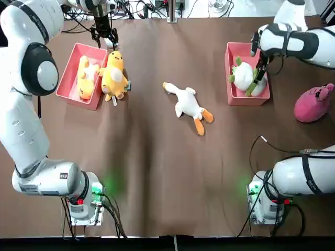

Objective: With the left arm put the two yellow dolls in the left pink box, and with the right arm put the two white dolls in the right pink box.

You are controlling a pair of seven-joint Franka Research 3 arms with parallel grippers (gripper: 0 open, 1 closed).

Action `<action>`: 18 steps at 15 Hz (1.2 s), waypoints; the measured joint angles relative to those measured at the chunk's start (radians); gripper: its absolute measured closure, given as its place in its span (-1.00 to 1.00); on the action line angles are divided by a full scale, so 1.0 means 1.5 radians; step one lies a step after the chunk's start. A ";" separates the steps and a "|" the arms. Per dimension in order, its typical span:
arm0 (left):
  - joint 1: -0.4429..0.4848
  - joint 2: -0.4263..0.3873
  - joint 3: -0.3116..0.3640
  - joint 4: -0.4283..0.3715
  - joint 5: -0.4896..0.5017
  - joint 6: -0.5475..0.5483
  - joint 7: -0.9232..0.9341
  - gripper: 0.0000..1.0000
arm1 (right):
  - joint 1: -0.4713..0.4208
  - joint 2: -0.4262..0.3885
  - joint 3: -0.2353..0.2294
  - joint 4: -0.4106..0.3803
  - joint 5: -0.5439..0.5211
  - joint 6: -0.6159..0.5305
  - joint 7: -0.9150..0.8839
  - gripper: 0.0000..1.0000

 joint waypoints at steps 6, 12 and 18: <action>0.004 0.054 0.002 -0.003 0.001 0.041 0.000 -0.97 | 0.199 -0.038 0.009 0.032 0.006 -0.074 0.355 -1.00; 0.004 0.091 0.002 -0.004 0.001 0.109 0.000 -0.97 | 0.366 0.025 0.011 0.018 0.006 0.074 0.604 -1.00; 0.003 0.113 0.001 -0.019 0.001 0.152 0.000 -0.96 | 0.456 0.130 0.010 0.016 0.004 0.262 0.715 -1.00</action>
